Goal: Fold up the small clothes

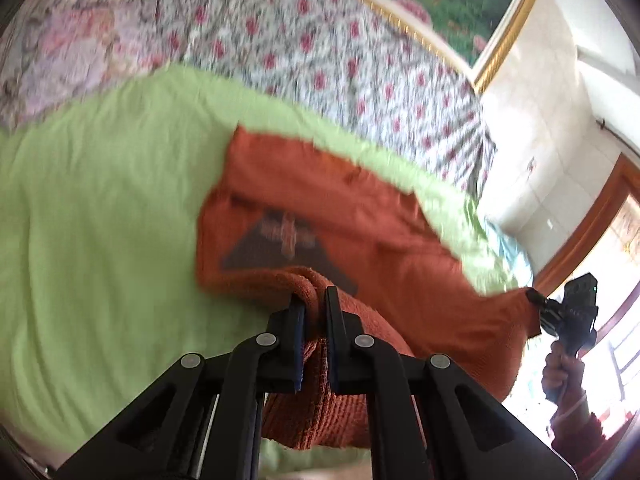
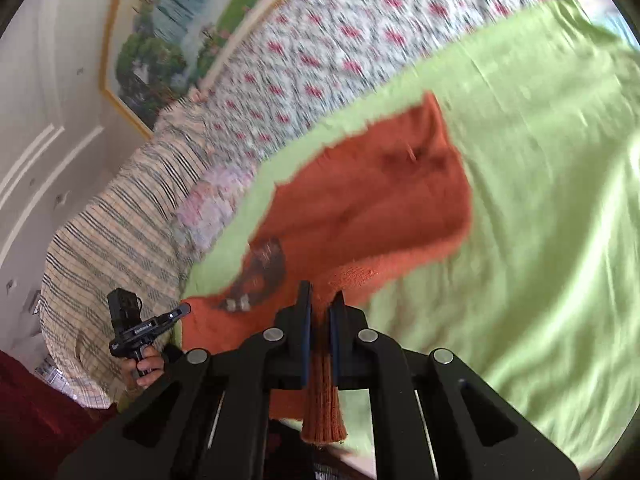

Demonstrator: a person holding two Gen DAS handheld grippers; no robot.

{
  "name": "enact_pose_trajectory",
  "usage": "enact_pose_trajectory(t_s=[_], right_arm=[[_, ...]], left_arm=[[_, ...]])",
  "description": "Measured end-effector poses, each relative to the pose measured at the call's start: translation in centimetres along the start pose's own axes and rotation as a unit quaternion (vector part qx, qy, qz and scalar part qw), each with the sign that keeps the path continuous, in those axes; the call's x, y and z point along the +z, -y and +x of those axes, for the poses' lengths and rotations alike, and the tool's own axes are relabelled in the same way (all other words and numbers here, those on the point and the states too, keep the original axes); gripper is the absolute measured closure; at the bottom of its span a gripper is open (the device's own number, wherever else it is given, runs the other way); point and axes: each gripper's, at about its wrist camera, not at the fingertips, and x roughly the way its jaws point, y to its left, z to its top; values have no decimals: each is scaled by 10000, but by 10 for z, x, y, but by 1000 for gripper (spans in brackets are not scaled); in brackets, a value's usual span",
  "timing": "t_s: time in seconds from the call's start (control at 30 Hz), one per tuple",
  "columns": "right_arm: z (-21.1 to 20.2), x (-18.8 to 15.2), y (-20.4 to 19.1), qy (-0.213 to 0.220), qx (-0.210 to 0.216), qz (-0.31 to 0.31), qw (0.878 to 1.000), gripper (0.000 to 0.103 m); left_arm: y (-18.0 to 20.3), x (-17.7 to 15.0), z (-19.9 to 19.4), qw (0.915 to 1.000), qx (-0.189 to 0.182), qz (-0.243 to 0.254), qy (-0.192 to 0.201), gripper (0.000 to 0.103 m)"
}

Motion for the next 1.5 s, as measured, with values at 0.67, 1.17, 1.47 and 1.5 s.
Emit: enact_pose_trajectory(t_s=[0.67, 1.17, 1.47, 1.5], right_arm=[[135, 166, 68, 145, -1049, -40, 9944, 95], [178, 159, 104, -299, -1992, -27, 9795, 71], [224, 94, 20, -1634, -1106, -1770, 9642, 70], [236, 93, 20, -1842, -1249, -1959, 9550, 70]], left_arm=[[-42, 157, 172, 9972, 594, -453, 13, 97], [-36, 117, 213, 9943, 535, -293, -874, 68], [35, 76, 262, 9779, 531, 1056, -1727, 65], [34, 85, 268, 9769, 578, 1115, -1731, 68]])
